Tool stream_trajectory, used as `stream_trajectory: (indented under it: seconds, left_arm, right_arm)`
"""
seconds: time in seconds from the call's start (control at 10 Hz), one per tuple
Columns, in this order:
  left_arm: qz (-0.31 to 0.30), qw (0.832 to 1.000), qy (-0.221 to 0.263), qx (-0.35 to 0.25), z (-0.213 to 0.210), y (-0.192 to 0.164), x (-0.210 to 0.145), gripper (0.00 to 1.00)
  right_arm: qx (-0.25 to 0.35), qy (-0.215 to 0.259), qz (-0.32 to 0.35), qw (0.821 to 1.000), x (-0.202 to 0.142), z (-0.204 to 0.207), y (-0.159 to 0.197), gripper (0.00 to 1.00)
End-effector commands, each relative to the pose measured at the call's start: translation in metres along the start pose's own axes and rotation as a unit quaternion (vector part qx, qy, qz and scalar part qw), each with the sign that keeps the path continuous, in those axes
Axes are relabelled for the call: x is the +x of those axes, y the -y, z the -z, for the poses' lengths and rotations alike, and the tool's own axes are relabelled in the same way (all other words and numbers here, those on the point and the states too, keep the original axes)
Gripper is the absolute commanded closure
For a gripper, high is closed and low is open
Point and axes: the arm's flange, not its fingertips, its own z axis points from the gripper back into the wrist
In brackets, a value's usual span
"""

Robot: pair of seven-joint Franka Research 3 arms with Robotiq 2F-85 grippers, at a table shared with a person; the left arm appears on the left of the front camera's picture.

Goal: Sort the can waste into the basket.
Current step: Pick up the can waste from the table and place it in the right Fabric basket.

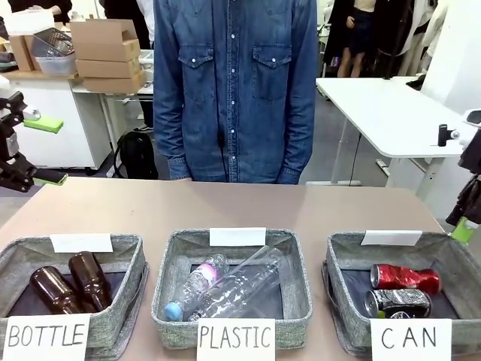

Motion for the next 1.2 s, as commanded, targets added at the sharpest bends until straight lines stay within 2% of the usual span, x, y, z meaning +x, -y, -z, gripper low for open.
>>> stream_trajectory:
  seconds: [0.0,0.1,0.2,0.3,0.4,0.5,0.6,0.7,1.1]
  left_arm:
    - [0.005,1.000,0.000,-0.009,0.001,0.001,-0.001,0.00]
    - [0.005,1.000,0.000,-0.009,0.001,0.001,-0.001,0.00]
    - [0.005,1.000,0.000,-0.009,0.001,0.001,-0.001,0.00]
    - [0.005,1.000,0.000,-0.009,0.001,0.001,-0.001,0.00]
    - [0.005,1.000,0.000,-0.009,0.001,0.001,-0.001,0.00]
    - [0.005,1.000,0.000,-0.009,0.001,0.001,-0.001,0.00]
    - [0.005,1.000,0.000,-0.009,0.001,0.001,-0.001,0.00]
    - [0.005,1.000,0.000,-0.009,0.001,0.001,-0.001,0.00]
    - [0.005,1.000,0.000,-0.009,0.001,0.001,-0.001,0.00]
  right_arm:
    - [0.104,0.098,0.027,0.989,0.005,-0.014,0.003,0.00]
    - [0.243,0.204,0.125,0.940,0.013,-0.030,0.001,0.00]
    - [0.438,0.271,0.194,0.835,0.026,-0.046,-0.005,0.00]
    - [0.503,0.275,0.208,0.793,0.033,-0.052,-0.004,0.00]
    - [0.537,0.290,0.230,0.758,0.039,-0.053,-0.001,0.00]
    - [0.545,0.324,0.252,0.731,0.044,-0.052,0.000,0.00]
    - [0.529,0.350,0.269,0.724,0.052,-0.049,-0.002,0.00]
    - [0.391,0.166,0.099,0.900,0.039,-0.048,-0.005,0.00]
    - [0.391,0.166,0.099,0.900,0.039,-0.048,-0.005,0.00]
